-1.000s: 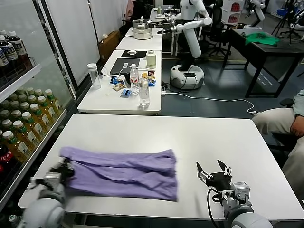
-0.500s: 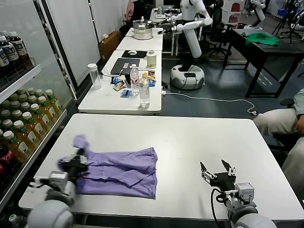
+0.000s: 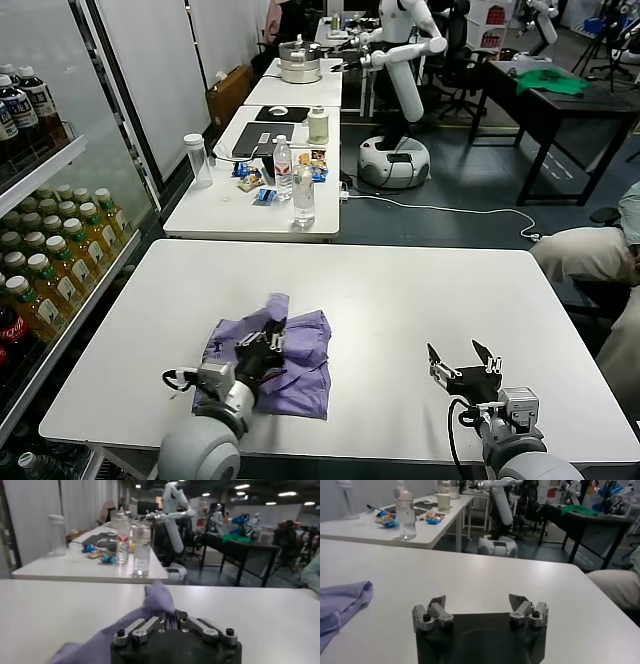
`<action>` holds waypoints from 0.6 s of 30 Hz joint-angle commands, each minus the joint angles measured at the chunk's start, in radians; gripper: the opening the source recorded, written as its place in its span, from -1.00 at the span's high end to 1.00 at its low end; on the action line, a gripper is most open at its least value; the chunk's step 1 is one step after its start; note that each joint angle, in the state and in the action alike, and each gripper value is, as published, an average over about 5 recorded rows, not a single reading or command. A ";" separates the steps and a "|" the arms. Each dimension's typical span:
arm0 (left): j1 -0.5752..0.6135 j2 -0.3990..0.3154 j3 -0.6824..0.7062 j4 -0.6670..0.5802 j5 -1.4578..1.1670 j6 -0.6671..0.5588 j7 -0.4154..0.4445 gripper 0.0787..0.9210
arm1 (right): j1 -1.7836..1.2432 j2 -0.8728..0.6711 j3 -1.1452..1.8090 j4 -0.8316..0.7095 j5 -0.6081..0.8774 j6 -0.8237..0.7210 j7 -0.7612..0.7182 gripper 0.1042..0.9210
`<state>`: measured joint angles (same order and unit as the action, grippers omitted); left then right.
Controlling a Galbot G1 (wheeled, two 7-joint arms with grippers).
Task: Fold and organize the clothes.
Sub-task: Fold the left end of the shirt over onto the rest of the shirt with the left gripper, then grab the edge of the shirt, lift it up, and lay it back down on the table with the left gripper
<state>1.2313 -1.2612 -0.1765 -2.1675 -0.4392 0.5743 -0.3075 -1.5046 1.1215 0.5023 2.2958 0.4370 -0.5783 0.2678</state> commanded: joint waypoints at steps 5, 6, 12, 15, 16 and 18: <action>0.139 0.177 -0.279 -0.025 0.061 -0.025 -0.025 0.11 | 0.023 0.001 -0.016 -0.020 0.000 0.000 -0.004 -0.76; 0.160 0.185 -0.299 0.017 0.059 -0.021 -0.028 0.02 | 0.028 0.002 -0.021 -0.023 -0.001 0.000 -0.005 -0.76; 0.170 0.149 -0.282 0.180 0.035 -0.007 -0.036 -0.39 | 0.035 0.008 -0.045 -0.038 -0.014 0.000 -0.008 -0.76; 0.140 0.122 -0.262 0.215 0.032 -0.004 -0.025 -0.59 | 0.031 0.003 -0.042 -0.035 -0.017 0.000 -0.009 -0.76; 0.131 0.116 -0.259 0.227 0.033 -0.007 -0.021 -0.64 | 0.029 0.001 -0.040 -0.034 -0.016 0.000 -0.009 -0.76; 0.115 0.109 -0.258 0.249 0.040 -0.026 -0.015 -0.72 | 0.028 0.000 -0.036 -0.031 -0.016 0.001 -0.009 -0.76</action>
<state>1.3384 -1.1555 -0.3717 -2.0813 -0.4106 0.5713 -0.3271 -1.4823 1.1231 0.4710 2.2659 0.4243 -0.5783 0.2589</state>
